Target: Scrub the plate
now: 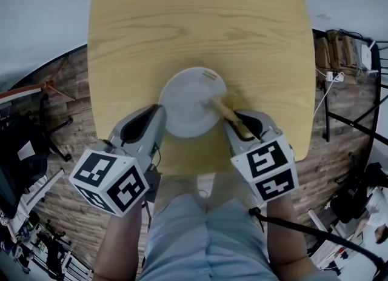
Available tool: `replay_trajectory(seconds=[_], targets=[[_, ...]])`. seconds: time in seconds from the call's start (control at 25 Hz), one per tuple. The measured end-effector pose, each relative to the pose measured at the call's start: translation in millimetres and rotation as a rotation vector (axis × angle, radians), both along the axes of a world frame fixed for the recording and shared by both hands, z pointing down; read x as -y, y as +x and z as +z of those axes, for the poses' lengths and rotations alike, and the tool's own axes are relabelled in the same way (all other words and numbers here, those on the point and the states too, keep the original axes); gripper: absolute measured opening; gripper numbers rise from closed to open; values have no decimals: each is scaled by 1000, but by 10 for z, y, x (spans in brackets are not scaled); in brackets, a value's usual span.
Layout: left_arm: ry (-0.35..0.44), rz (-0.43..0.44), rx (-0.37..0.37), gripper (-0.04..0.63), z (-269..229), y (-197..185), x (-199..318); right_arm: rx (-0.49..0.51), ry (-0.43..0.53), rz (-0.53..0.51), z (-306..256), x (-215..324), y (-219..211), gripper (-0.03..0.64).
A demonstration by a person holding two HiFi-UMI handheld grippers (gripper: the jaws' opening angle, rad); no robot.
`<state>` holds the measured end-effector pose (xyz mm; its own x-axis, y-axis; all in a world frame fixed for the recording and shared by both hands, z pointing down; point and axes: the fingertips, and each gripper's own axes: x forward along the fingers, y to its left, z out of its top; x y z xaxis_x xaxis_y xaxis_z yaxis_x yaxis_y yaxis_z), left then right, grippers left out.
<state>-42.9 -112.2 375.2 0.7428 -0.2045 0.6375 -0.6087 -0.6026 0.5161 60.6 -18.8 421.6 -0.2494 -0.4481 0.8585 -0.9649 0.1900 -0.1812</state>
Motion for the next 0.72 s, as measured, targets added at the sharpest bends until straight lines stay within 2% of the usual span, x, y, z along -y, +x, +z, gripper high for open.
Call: replay_trajectory(seconds=[0.36, 0.72], targets=[[-6, 23, -1, 44, 20, -32, -24, -34, 20, 12, -47, 252, 100, 67], [15, 55, 3, 46, -9, -25, -47, -69, 56, -42, -188, 541, -19, 67]])
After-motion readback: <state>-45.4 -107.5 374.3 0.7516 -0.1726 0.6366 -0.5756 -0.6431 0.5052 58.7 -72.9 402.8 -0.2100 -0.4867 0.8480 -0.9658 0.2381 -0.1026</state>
